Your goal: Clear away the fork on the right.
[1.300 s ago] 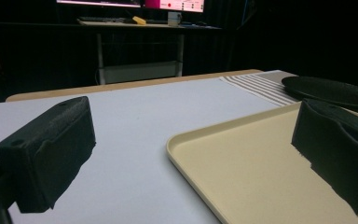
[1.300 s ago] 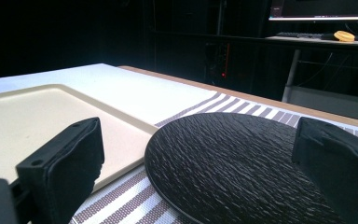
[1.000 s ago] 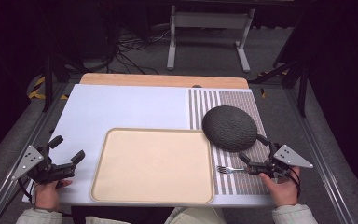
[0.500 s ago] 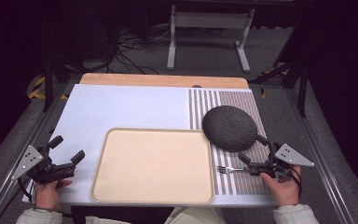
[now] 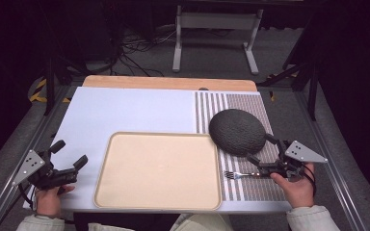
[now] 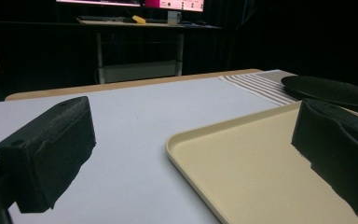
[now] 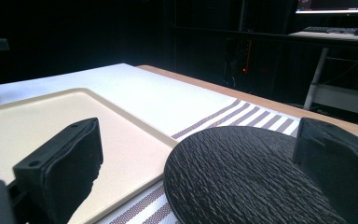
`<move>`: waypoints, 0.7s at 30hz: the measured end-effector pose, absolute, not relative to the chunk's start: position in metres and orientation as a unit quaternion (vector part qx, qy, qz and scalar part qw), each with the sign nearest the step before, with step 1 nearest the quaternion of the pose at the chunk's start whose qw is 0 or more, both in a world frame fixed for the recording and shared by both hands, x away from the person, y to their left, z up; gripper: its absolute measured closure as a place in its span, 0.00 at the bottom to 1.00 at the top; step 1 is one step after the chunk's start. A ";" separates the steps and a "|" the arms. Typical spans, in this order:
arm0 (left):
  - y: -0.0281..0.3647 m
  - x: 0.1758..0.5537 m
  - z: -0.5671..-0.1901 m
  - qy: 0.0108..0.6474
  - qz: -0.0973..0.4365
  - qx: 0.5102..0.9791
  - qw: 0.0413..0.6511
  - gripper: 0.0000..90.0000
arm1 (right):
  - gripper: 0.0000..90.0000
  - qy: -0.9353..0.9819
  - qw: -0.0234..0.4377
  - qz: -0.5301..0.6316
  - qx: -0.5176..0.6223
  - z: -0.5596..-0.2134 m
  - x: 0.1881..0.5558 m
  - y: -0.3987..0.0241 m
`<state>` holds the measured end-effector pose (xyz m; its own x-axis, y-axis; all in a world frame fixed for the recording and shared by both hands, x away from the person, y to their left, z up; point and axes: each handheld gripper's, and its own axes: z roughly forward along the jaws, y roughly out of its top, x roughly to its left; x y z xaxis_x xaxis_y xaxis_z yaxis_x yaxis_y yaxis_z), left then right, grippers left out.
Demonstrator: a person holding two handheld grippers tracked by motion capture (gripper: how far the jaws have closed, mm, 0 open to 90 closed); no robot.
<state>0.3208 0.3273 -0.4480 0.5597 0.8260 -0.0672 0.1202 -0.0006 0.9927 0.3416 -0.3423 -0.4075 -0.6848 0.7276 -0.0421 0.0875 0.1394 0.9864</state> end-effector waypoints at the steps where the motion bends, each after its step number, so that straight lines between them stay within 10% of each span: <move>1: 0.327 0.321 -0.448 0.367 0.292 0.644 0.604 0.00 | 0.03 0.710 0.268 0.584 0.288 -0.406 0.343 -0.342; 21: 0.327 0.321 -0.448 0.368 0.292 0.647 0.601 0.00 | 0.05 0.855 0.203 0.426 0.216 -0.367 0.365 -0.321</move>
